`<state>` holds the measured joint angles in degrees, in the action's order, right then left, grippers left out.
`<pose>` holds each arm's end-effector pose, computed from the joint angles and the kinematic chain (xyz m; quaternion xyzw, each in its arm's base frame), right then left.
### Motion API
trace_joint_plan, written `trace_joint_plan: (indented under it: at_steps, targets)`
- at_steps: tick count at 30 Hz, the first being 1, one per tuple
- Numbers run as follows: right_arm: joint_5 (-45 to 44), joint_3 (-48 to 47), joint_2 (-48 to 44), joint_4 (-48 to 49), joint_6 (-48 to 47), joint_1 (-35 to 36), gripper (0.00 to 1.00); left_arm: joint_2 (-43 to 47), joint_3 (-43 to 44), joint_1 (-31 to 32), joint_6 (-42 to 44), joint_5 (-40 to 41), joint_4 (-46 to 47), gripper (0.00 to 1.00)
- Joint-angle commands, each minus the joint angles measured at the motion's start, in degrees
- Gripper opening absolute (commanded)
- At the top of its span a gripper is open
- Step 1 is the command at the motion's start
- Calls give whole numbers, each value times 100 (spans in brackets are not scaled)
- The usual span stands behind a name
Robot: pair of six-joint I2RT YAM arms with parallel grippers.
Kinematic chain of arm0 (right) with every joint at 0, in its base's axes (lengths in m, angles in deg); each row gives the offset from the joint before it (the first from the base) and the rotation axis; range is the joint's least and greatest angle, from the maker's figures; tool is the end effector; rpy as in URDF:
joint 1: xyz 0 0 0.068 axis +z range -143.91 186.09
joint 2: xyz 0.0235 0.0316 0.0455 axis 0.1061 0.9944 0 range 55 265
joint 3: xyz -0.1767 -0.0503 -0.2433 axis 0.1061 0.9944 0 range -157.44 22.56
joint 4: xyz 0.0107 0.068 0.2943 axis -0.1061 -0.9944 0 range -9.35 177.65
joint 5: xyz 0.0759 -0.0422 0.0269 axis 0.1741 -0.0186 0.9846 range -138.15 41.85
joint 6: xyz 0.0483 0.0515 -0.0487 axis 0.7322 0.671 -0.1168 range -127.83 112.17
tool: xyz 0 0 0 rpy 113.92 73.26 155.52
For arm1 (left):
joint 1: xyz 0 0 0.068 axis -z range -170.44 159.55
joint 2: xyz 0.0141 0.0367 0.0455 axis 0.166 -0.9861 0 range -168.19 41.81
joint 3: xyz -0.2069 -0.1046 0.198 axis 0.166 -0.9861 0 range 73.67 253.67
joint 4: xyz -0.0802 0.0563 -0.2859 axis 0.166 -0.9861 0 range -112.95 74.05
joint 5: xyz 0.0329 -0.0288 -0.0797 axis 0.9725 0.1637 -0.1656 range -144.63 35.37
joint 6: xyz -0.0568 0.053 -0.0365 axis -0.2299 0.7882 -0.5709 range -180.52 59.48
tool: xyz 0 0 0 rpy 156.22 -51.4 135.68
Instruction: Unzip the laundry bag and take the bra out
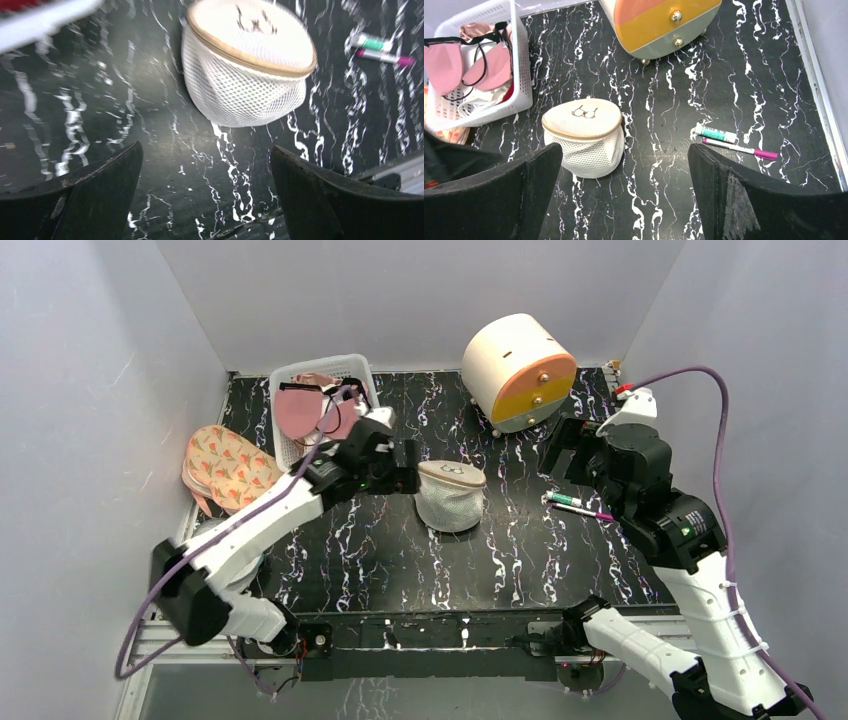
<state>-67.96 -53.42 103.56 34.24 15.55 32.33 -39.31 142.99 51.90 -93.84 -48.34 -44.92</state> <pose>0.1746 0.0575 0.4586 0.0703 0.8373 0.0867 0.5352 0.2875 -0.2508 0.3093 0.0486 0.9067 -0.2157 0.3590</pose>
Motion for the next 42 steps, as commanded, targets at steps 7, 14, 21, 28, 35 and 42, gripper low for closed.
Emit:
trace_joint_plan:
  at_steps: [7, 14, 21, 28, 35, 42]
  targets:
    - [245, 1, 189, 639, -232, 30, 98, 2738, -299, -5, 209, 1011, -148, 98]
    - [1224, 774, 293, 1306, 17, 27, 98, 2844, -697, -7, -101, 581, -283, 98]
    - [2111, 1429, 672, 1638, 271, 28, 98, 2173, -1515, 6, -1011, -1300, 1175, 98]
    - [2505, 1789, 631, 1503, 290, 30, 98, 813, -1479, 155, -1257, -2198, 2452, 98]
    - [2355, 1949, 133, 1212, 377, 24, 98, -789, 365, 358, 153, 156, 851, 98]
    - [2040, 1894, -200, 887, 372, 30, 98, -2283, 1735, 427, 985, 990, -110, 98]
